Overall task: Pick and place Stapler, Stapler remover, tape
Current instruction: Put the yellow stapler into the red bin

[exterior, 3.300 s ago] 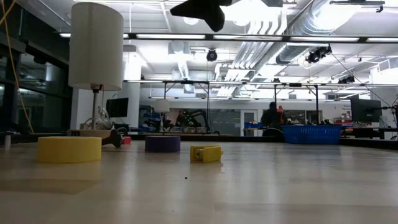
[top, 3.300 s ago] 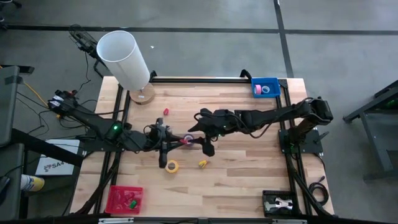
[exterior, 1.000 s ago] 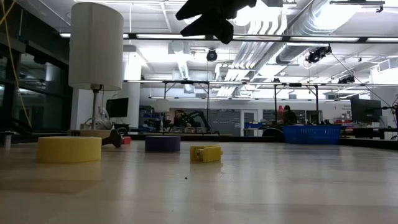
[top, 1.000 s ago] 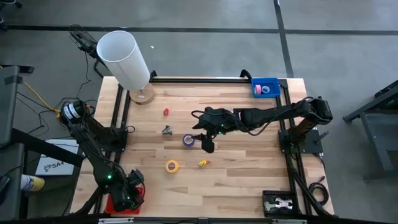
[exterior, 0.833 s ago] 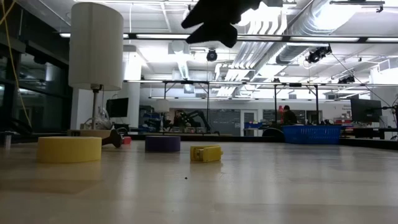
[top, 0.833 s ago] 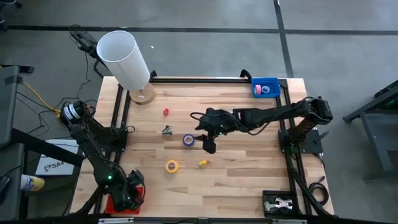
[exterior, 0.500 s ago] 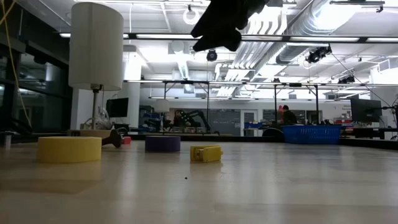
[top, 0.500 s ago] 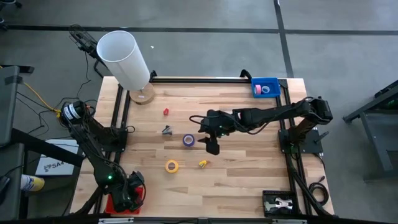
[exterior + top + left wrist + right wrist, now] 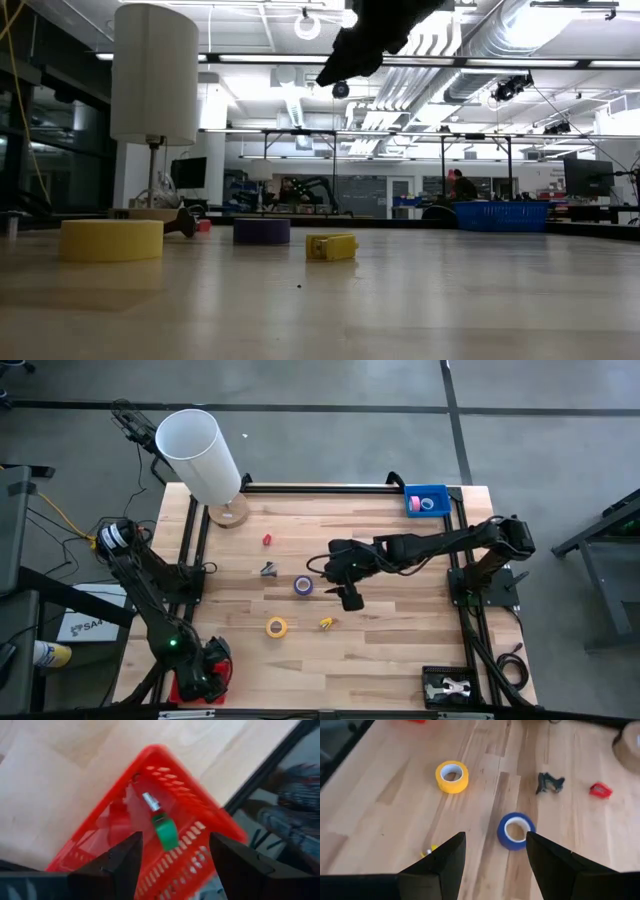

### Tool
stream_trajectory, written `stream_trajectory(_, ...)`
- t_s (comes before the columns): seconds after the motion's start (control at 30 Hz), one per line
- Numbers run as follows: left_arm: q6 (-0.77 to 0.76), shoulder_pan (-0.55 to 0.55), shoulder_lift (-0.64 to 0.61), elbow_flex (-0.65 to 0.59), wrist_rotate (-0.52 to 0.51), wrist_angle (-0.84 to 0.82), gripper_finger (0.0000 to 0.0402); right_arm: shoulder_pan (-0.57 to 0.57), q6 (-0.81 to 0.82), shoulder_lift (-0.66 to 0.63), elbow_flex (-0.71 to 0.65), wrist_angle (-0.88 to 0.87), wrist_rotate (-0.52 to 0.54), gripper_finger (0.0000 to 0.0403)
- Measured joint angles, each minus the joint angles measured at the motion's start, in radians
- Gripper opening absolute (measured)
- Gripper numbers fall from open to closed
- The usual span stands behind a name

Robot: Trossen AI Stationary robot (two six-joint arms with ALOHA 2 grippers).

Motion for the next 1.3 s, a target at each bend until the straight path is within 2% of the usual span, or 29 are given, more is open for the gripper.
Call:
stream_trajectory(0.17, -0.005, 0.0, -0.049, 0.007, -0.093, -0.026, 0.0225, 0.023, -0.125, 0.0, -0.072, 0.066, -0.01, 0.0199)
stream_trajectory(0.43, -0.02, 0.0, -0.099, 0.007, -0.164, -0.077, 0.0225, 0.097, -0.131, 0.0, -0.301, 0.35, -0.018, 0.0199)
stream_trajectory(0.63, -0.033, 0.0, -0.108, 0.007, -0.179, -0.087, 0.0225, 0.143, -0.121, 0.001, -0.42, 0.54, 0.036, 0.0199)
stream_trajectory(0.77, -0.038, 0.0, -0.108, 0.007, -0.179, -0.087, 0.0225, 0.145, -0.109, 0.038, -0.425, 0.571, 0.027, 0.0199)
stream_trajectory(1.07, -0.057, 0.0, -0.108, 0.007, -0.178, -0.075, 0.0225, 0.143, -0.104, 0.213, -0.303, 0.578, -0.041, 0.0199)
stream_trajectory(1.3, -0.058, 0.0, -0.108, 0.007, -0.165, -0.077, 0.0225, 0.142, -0.137, 0.251, -0.284, 0.541, -0.084, 0.0199)
